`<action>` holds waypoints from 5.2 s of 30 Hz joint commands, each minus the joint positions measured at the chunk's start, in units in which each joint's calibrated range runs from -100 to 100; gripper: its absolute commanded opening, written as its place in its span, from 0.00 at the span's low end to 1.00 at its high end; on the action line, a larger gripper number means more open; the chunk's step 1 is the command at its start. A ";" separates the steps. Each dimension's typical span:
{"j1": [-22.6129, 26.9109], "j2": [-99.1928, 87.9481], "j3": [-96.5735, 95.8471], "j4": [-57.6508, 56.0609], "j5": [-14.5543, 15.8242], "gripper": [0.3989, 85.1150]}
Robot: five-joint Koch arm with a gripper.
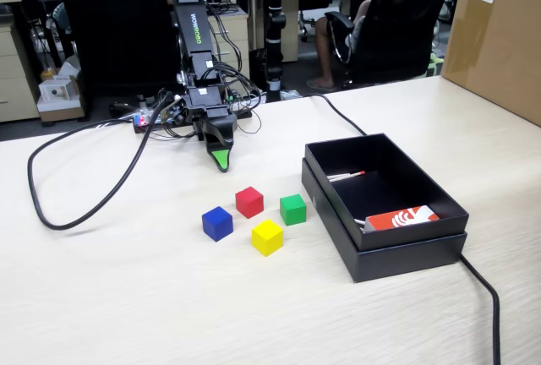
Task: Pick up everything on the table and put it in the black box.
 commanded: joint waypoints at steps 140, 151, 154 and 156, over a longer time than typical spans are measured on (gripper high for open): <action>-4.93 100.00 111.40 -66.90 -4.00 0.54; -5.67 105.62 116.47 -66.90 -2.59 0.12; -5.71 102.52 116.56 -66.90 -2.34 0.09; -5.47 98.97 116.20 -66.99 -2.34 0.09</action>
